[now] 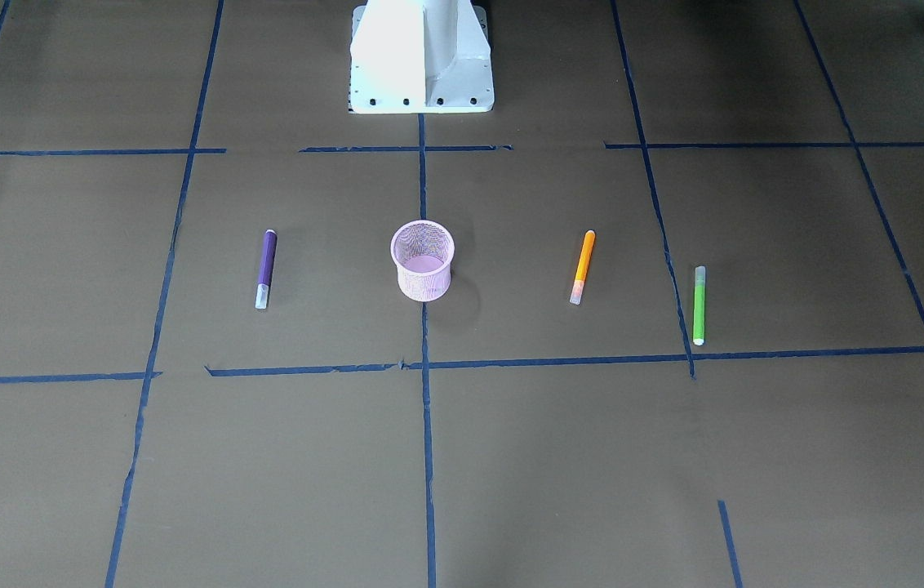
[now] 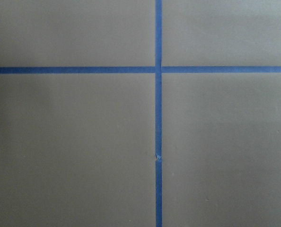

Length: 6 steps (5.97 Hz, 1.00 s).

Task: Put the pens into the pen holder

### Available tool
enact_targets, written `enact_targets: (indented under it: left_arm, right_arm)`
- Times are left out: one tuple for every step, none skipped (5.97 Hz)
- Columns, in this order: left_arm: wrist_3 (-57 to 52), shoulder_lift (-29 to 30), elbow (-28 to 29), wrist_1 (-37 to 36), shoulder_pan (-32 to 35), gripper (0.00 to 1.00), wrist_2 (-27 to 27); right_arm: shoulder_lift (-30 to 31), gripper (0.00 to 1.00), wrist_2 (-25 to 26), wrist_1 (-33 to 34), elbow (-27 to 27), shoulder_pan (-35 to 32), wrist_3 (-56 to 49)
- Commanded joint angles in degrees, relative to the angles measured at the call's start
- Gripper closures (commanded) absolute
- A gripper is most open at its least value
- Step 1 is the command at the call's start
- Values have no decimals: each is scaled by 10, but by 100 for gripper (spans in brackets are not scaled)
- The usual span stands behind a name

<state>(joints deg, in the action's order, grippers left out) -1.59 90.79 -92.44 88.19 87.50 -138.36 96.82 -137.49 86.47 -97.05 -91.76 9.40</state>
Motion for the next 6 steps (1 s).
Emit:
enact_targets:
  left_arm:
    - [-6,36,-3,8,-16,0,-3]
    - [3,42,-12,43,-52,0,-2]
    - [34,54,-25,45,-116,0,3]
    - [80,83,-33,47,-150,0,5]
    - [83,100,-35,48,-172,0,7]
    - [114,125,-33,47,-209,0,10]
  right_arm:
    - [-4,0,-3,-1,-2,0,0]
    - [-5,0,-4,-1,-2,0,0]
    - [-5,0,-8,-1,-3,0,0]
    - [-5,0,-7,-1,-3,0,0]
    - [-5,0,-7,-1,-3,0,0]
    - [-6,0,-12,1,-19,0,0]
